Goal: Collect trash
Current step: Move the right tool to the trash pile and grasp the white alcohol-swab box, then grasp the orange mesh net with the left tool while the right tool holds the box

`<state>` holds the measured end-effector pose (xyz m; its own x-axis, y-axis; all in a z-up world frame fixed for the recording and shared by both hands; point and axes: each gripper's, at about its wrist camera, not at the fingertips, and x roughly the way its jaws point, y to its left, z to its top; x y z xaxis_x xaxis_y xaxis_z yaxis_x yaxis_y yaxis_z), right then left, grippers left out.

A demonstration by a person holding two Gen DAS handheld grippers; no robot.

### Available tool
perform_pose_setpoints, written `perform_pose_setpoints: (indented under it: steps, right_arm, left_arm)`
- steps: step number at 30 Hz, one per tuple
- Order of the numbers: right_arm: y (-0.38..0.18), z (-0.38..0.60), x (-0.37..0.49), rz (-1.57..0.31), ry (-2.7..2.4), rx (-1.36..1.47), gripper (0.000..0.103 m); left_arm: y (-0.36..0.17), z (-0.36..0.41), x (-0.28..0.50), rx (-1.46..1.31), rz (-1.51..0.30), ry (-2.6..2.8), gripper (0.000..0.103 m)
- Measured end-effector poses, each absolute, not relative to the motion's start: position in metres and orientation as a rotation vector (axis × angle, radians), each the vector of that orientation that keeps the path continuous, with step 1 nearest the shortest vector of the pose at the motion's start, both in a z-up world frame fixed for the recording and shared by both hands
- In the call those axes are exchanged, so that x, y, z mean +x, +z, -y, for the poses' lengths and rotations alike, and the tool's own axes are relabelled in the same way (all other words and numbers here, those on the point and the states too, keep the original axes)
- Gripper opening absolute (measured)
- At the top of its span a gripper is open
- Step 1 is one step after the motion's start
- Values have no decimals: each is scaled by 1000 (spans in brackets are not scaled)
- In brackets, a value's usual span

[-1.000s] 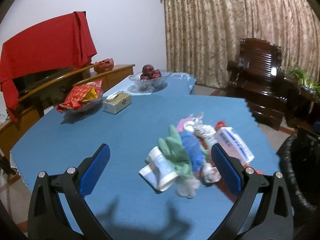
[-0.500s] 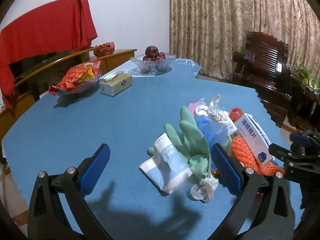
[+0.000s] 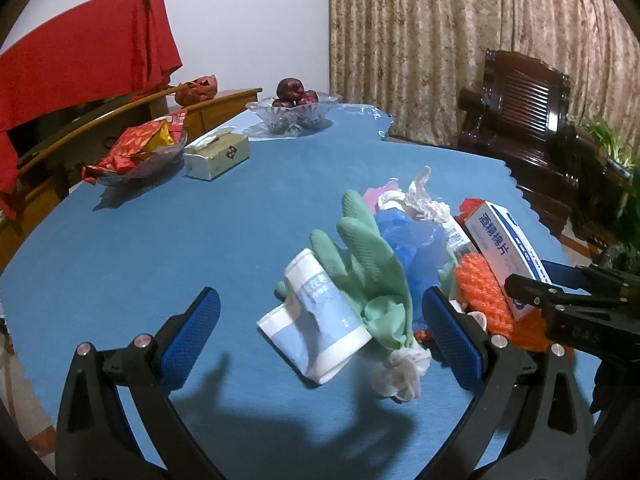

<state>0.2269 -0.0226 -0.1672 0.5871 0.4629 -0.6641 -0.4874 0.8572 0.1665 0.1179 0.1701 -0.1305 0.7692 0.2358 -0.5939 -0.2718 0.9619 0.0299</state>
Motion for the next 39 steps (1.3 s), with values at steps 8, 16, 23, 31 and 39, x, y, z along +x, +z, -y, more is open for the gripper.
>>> perform_pose_setpoints:
  steps: [8,16,23,31,39]
  right_arm:
    - [-151,40,209,-714,505,-19,57]
    - [-137,73,193,-697,417,-10,57]
    - [-136,113,176,-694,314,6,57]
    - [-141,149,163,-696,254,39,57]
    - [-146,170,154,-703,227,59,57]
  left_arm:
    - [-133,-164,117,-65,-650,271,85]
    - [-131,-127,119,-66,-654,173,85]
    - [-132,-96,124,-47,-668,112,85]
    - [-139,-59,125,-24,-709,54,78]
    - [-159,-32,124,-16,-799,7,55]
